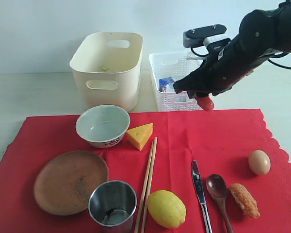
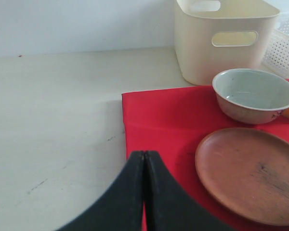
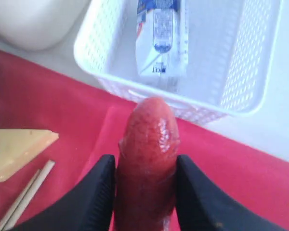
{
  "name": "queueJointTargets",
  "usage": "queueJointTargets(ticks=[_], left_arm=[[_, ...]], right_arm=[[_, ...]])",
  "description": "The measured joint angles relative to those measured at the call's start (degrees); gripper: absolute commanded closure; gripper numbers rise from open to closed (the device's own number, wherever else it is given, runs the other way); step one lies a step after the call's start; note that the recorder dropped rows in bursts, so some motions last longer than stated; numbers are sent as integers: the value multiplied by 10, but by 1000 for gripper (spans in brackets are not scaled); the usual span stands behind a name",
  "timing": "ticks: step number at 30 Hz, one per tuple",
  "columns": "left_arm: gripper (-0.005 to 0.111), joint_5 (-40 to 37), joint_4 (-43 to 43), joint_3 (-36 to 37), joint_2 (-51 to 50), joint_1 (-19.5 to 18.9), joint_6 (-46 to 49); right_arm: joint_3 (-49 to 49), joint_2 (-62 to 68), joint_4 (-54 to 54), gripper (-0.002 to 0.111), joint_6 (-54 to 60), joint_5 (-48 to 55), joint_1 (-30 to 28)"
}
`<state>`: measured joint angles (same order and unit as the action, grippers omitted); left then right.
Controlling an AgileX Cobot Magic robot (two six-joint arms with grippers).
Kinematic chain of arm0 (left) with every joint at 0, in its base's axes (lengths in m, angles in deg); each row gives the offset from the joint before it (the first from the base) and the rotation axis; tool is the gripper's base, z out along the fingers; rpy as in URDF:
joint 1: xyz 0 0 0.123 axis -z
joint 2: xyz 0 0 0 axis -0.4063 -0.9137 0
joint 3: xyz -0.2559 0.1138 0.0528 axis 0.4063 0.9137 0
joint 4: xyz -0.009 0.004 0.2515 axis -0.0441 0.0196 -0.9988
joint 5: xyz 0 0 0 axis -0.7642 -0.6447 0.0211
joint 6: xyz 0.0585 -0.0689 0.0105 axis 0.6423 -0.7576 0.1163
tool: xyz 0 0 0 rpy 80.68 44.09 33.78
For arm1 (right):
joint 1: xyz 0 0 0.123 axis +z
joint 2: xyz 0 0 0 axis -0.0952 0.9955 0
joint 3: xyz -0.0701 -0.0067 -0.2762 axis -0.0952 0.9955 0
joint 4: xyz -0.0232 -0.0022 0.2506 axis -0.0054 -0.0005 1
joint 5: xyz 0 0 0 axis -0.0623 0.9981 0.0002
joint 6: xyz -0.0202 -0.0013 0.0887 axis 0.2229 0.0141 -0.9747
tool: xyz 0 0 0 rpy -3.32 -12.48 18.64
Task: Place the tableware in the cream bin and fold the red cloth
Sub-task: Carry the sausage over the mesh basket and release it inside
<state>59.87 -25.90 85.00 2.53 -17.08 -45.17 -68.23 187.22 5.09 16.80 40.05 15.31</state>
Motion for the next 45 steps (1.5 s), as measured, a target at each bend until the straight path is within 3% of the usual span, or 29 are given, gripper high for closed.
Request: queueJointTargets(ticks=[14, 29, 35, 42, 45], left_arm=[[107, 0, 0, 0, 0, 0, 0], [107, 0, 0, 0, 0, 0, 0], [107, 0, 0, 0, 0, 0, 0], [107, 0, 0, 0, 0, 0, 0], [107, 0, 0, 0, 0, 0, 0]], right_arm=[[-139, 42, -17, 108, 2, -25, 0], [-332, 244, -143, 108, 3, -43, 0], [-366, 303, -191, 108, 4, -42, 0], [-373, 324, -331, 108, -145, -33, 0], [-373, 324, -364, 99, -196, -33, 0]])
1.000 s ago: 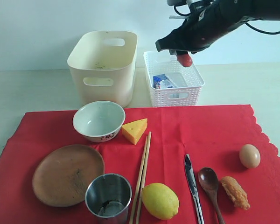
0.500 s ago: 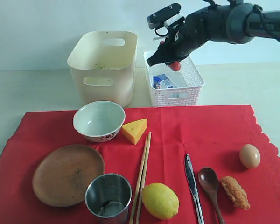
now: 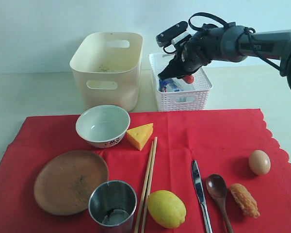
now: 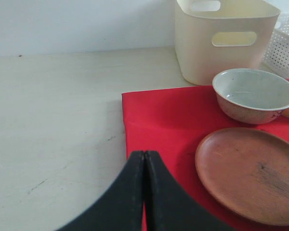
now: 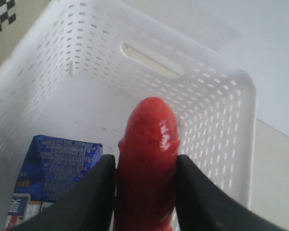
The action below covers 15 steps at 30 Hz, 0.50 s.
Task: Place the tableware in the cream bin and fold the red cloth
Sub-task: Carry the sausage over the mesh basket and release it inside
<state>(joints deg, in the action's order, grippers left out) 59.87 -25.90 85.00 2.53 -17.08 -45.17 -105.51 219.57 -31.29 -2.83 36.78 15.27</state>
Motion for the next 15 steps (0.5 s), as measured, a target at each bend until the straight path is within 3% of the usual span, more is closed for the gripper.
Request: queueJointTargets(ticks=[6, 15], left_arm=[[107, 0, 0, 0, 0, 0, 0], [107, 0, 0, 0, 0, 0, 0]], right_arm=[[0, 11, -6, 70, -20, 12, 0], [-12, 14, 1, 43, -22, 64, -1]])
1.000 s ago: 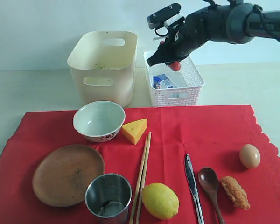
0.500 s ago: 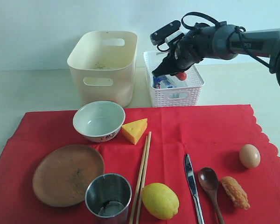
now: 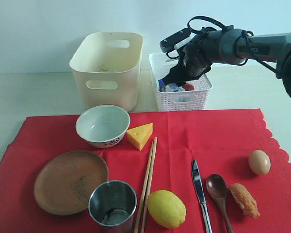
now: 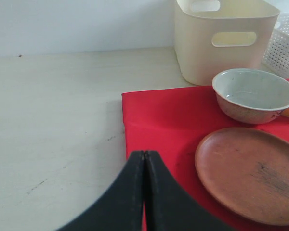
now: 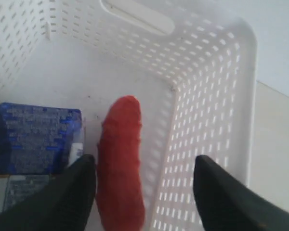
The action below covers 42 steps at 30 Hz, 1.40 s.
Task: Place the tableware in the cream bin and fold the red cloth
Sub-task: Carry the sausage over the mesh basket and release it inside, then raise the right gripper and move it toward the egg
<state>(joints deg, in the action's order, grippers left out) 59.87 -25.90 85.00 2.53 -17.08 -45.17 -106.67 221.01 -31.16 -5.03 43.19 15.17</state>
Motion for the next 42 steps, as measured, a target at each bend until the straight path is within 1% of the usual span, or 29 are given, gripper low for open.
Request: queueJointTargets(ticks=[5, 12, 22, 27, 32, 42], left_arm=[[107, 0, 0, 0, 0, 0, 0], [107, 0, 0, 0, 0, 0, 0], [107, 0, 0, 0, 0, 0, 0], [107, 0, 0, 0, 0, 0, 0], [107, 0, 0, 0, 0, 0, 0], [107, 0, 0, 0, 0, 0, 0]], right_arm=[[-15, -10, 5, 43, 0, 66, 0], [-17, -71, 11, 43, 0, 152, 0], [-18, -174, 106, 43, 60, 234, 0], [-15, -219, 126, 43, 75, 289, 0], [37, -277, 128, 43, 75, 315, 0], [216, -405, 137, 43, 65, 321, 0]])
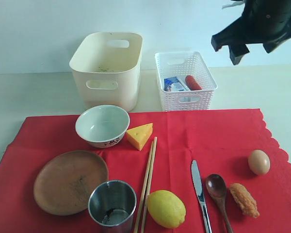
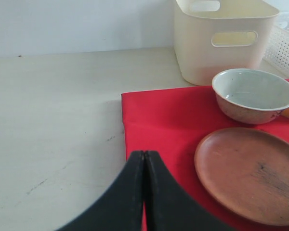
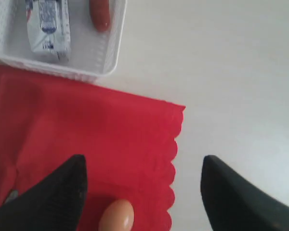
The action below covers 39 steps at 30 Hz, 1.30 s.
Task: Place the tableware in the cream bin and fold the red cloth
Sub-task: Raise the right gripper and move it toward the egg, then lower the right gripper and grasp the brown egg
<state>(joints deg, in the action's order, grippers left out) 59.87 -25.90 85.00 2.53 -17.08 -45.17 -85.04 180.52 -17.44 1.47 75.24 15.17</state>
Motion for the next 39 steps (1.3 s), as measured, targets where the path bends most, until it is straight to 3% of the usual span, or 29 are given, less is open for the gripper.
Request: queueJointTargets(ticks=[11, 20, 30, 39], left_arm=[[107, 0, 0, 0, 0, 0, 0], [107, 0, 0, 0, 0, 0, 0], [107, 0, 0, 0, 0, 0, 0], [107, 0, 0, 0, 0, 0, 0]], right_arm=[[191, -115, 4, 43, -31, -28, 0], [306, -132, 4, 43, -65, -82, 0], [339, -75, 21, 43, -79, -137, -1], [339, 0, 82, 43, -40, -178, -54]])
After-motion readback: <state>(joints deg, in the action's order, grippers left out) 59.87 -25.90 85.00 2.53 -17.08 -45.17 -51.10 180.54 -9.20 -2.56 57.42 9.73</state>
